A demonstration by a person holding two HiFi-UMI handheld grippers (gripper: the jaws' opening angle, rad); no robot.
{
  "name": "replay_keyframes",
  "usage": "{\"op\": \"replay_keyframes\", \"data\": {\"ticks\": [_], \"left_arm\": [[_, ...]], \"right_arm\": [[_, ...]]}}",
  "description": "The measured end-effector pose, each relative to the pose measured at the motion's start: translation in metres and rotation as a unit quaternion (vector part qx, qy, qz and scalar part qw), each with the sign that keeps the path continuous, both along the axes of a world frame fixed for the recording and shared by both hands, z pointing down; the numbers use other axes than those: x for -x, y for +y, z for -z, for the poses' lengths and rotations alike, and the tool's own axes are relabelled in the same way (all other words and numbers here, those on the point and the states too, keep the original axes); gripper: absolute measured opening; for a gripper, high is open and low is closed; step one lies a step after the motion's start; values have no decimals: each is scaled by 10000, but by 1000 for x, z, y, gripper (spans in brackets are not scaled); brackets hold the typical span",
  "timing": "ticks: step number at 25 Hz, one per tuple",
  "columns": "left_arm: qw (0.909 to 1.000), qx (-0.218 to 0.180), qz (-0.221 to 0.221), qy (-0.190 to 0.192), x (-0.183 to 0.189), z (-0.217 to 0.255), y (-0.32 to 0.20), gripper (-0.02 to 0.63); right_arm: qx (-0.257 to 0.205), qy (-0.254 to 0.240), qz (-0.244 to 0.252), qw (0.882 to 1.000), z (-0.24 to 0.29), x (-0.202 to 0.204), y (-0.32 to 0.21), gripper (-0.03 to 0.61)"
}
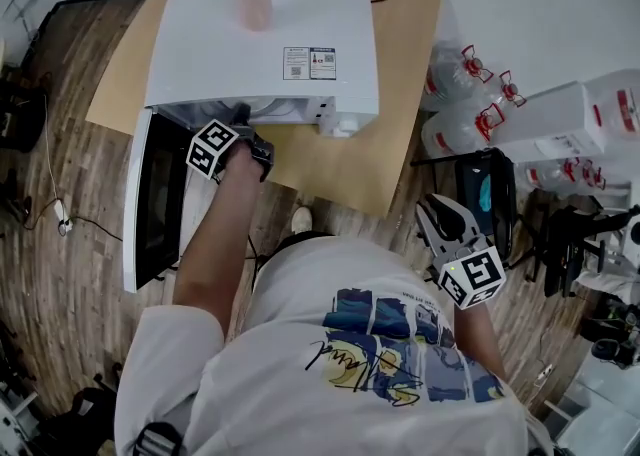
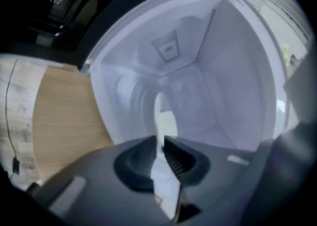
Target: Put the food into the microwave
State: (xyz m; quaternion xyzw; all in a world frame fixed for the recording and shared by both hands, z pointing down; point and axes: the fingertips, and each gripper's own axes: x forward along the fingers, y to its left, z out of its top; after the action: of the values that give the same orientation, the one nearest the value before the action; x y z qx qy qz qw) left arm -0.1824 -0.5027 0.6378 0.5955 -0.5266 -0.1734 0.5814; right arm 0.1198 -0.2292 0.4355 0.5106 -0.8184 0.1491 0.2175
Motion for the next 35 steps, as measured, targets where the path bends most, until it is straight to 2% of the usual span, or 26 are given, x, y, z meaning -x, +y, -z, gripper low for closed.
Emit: {"op": "replay_keyframes", "data": {"ticks": [3, 6, 9, 11, 17, 20, 31, 35], "left_arm": [[9980, 117, -131, -599, 2, 0, -1, 64], [9905, 262, -315, -1312, 3, 1, -1, 86], [9724, 333, -594, -2234, 6, 3, -3, 118], [9597, 332, -740, -2692, 7, 3, -5, 124], [9282, 342, -1006, -3565, 4, 7, -6, 166], [9222, 268, -989, -3729, 3, 8, -4, 176], [9233, 60, -734, -3769, -3, 30, 41, 173], [9272, -88, -681, -3682, -9, 41, 71, 169]], "right_arm": [[-16, -8, 3, 10000, 0, 1, 2, 77], [-24, -32, -23, 10000, 0, -2, 5, 77], [-13, -56, -50, 10000, 0, -5, 8, 75], [0, -76, -71, 9999, 0, -7, 11, 75], [-10, -128, -115, 9999, -3, -19, 24, 75], [-16, -150, -149, 9998, 0, -27, 32, 74], [-114, -276, 109, 9995, 1, -55, 63, 58], [-170, -345, 305, 9988, 1, -62, 77, 38]]}}
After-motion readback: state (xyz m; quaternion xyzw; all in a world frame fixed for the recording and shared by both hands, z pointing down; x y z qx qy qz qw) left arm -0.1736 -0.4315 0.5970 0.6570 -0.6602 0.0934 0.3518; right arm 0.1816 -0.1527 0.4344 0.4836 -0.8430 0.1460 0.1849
